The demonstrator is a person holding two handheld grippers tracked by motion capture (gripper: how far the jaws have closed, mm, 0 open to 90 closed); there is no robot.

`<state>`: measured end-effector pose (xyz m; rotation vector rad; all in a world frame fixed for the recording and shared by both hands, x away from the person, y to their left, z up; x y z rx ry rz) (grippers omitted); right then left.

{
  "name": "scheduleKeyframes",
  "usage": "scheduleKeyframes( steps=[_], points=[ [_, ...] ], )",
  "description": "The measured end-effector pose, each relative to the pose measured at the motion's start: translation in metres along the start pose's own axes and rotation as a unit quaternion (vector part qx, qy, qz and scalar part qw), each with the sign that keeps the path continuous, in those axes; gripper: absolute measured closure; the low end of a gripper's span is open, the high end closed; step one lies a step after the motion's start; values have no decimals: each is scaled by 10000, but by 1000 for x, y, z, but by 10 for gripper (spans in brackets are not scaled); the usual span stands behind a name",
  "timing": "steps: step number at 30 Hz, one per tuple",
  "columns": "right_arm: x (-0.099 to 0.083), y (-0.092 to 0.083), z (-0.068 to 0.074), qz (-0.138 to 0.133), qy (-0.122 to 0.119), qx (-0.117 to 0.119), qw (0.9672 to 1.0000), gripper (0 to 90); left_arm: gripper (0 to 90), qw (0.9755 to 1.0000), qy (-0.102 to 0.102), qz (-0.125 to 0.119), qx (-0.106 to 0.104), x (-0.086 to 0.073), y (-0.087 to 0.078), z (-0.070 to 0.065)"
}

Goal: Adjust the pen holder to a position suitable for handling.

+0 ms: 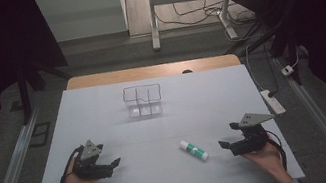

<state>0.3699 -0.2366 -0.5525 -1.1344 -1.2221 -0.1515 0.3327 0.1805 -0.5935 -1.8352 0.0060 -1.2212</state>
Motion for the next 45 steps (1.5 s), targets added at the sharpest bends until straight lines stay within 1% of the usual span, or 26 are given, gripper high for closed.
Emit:
scheduleKeyframes(
  steps=[3,8,13,16,17,19,24,27,28,29,30,32,33,34,35,37,38,40,42,43,44,45],
  points=[
    [0,0,1,-11,-19,28,10000,148,160,10000,-8,-3,2,0,0,0],
    [0,1,1,-21,57,72,10000,148,163,10000,-4,-18,14,1,0,1],
    [1,0,1,-44,70,62,9999,151,167,10000,-24,-60,26,2,1,1],
    [0,1,1,-43,87,76,9999,151,170,10000,-5,-81,44,5,1,2],
    [0,2,0,-15,65,36,10000,151,176,9999,2,-93,60,6,1,2],
    [0,2,0,-42,125,63,9999,151,181,9999,-2,-129,76,9,1,3],
    [0,1,-1,-50,128,33,9999,151,188,9998,50,-178,124,15,3,2],
    [-1,2,-1,-23,134,36,9999,151,194,9997,24,-202,134,18,4,4],
    [-1,2,-1,-11,132,29,9999,151,197,9996,-30,-249,143,22,4,7],
    [-1,3,-1,-8,121,20,9999,151,203,9996,-30,-249,143,22,4,7],
    [-1,2,-1,-5,113,17,9999,151,210,9994,-76,-294,137,28,5,9],
    [-1,2,0,-20,124,29,9999,151,215,9993,-47,-344,156,34,6,10],
    [-1,2,0,-21,128,31,9999,151,226,9993,-47,-344,156,34,6,10],
    [0,2,-1,-24,133,29,9999,151,237,9989,-101,-439,92,39,7,11],
    [-1,2,-1,-22,135,33,9999,151,236,9989,-101,-439,92,39,7,11],
    [-1,1,-1,-14,133,12,9999,151,236,9990,-110,-379,192,43,8,14],
    [-1,1,-1,-14,133,12,9999,151,236,9989,-95,-398,208,47,8,15],
    [0,1,-1,-35,150,0,9999,151,243,9984,-118,-516,181,55,8,17],
    [-1,1,0,-32,146,19,9999,151,244,9987,-81,-457,231,60,10,20],
    [-1,1,0,-25,144,22,9999,151,253,9983,-63,-522,268,64,10,21],
    [-1,1,0,-27,149,44,9999,151,251,9984,-83,-513,239,70,12,24],
    [-1,1,1,-25,140,47,9999,151,250,9984,-83,-513,239,70,12,24]
  ],
)
Point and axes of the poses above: each handheld gripper's, and its own axes: y roughly forward along the jaws, x roughly out of its top, z roughly to its left, the point moved 9 cm from there along y, roughly forward along the jaws, and after that the axes turned 10 degrees about -x, right-handed, at the moved point
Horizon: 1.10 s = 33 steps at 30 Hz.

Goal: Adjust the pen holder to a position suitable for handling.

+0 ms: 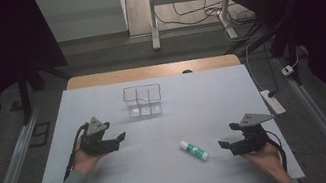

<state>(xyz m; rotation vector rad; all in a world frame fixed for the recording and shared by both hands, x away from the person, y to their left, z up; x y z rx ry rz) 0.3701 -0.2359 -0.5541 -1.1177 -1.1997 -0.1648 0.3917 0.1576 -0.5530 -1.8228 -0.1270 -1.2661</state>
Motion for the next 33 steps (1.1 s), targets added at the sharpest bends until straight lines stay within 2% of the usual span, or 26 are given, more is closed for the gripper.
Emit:
scheduleKeyframes(
  steps=[1,3,5,8,9,11,12,17,19,21,23,27,33],
  points=[
    [0,0,0,2,-7,0,10000,151,250,10000,35,-42,63,6,2,4],
    [0,0,0,5,-12,-1,10000,151,254,10000,-7,-50,31,7,4,5],
    [-1,1,0,19,1,-8,10000,151,250,9999,22,80,117,10,8,12],
    [-1,2,1,14,4,26,10000,151,254,9999,-34,-26,99,15,9,15],
    [-1,2,1,21,-2,11,10000,151,249,9999,10,84,125,16,10,19],
    [-1,2,1,13,-9,4,10000,151,248,9998,29,96,152,18,10,20],
    [-1,1,1,35,-13,-8,10000,151,250,9999,27,-7,165,24,9,23],
    [-1,0,-1,25,-6,-26,10000,151,248,9998,38,21,176,33,13,29],
    [-1,1,0,-15,24,0,10000,151,248,9999,-33,6,114,37,15,33],
    [0,0,0,-17,24,3,10000,151,246,9999,-6,45,167,39,17,37],
    [-1,0,1,-9,16,11,10000,151,247,9998,-64,18,164,41,19,42],
    [-2,0,0,35,15,-11,10000,151,261,9995,-119,138,257,39,23,52],
    [-2,0,0,57,7,-32,10000,151,282,9994,-190,106,271,43,25,60]
  ],
)
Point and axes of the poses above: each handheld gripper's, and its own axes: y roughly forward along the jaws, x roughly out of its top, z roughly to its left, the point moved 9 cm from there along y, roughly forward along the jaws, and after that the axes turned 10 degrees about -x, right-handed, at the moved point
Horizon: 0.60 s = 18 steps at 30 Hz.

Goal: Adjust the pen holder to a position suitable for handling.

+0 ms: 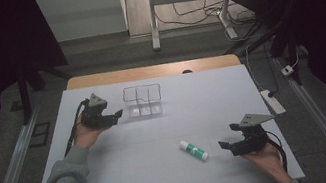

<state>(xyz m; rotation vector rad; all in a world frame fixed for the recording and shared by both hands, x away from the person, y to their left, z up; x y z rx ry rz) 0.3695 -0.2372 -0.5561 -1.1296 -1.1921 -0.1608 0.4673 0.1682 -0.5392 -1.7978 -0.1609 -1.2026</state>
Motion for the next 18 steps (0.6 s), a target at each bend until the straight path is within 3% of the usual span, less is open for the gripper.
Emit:
scheduleKeyframes(
  steps=[5,8,11,18],
  points=[
    [1,0,1,-41,-59,-36,10000,151,305,9998,-174,81,27,1,9,9],
    [0,0,0,-32,-48,-41,10000,151,324,9996,-153,230,117,-2,16,14],
    [0,0,0,-20,-47,-46,10000,151,361,9995,-211,203,100,-2,20,17],
    [-1,1,0,19,-57,-49,10000,150,590,9991,-355,205,-46,-3,30,23]
  ],
)
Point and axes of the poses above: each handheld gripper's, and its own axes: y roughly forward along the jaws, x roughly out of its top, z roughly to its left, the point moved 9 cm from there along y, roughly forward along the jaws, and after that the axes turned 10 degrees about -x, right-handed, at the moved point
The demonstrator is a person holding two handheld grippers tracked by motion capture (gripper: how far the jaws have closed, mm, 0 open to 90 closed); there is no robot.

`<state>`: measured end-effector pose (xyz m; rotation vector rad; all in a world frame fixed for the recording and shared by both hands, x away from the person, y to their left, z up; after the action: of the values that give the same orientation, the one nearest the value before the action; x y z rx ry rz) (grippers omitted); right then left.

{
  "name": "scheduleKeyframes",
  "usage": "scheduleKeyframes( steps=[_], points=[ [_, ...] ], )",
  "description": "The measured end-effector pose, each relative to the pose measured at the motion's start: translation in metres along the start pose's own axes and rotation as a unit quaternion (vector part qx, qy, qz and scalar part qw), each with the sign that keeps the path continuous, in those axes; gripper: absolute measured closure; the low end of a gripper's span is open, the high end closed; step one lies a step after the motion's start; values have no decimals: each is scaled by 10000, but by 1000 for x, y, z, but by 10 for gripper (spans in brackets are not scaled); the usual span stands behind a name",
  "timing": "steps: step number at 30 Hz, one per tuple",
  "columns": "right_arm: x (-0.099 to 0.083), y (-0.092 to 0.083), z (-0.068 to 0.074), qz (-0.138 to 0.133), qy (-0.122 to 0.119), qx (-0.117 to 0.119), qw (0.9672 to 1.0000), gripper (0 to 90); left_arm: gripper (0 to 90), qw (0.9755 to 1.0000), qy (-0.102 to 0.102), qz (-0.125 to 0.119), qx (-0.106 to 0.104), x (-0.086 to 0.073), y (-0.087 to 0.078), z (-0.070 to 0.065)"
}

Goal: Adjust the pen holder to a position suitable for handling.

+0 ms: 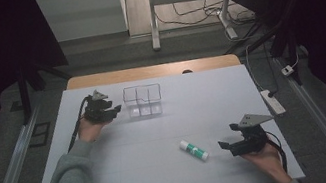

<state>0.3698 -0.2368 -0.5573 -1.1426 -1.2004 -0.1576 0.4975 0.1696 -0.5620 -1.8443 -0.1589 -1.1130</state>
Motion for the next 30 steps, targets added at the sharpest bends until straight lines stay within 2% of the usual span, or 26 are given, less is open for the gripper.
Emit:
scheduleKeyframes(
  steps=[1,2,3,8,15,30],
  points=[
    [0,0,0,-5,8,-2,10000,150,632,10000,-34,-6,-8,1,1,1],
    [0,0,0,-5,8,-2,10000,150,632,10000,-78,-20,-12,1,2,2],
    [0,0,-1,0,-1,-23,10000,150,709,9999,-116,-27,-46,2,4,2],
    [1,0,-2,-6,8,-44,10000,151,883,9999,-58,30,-115,8,12,-1],
    [0,2,-1,33,-28,-28,10000,150,885,9998,-27,142,-124,4,22,-1],
    [0,1,-1,26,-40,-39,10000,153,884,9996,-31,108,-242,3,30,-7]
  ],
)
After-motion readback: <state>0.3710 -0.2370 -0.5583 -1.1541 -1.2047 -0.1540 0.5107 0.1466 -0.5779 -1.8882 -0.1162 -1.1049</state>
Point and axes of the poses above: each handheld gripper's, and its own axes: y roughly forward along the jaws, x roughly out of its top, z roughly to its left, the point moved 9 cm from there along y, roughly forward along the jaws, and after that the axes turned 10 degrees about -x, right-handed, at the moved point
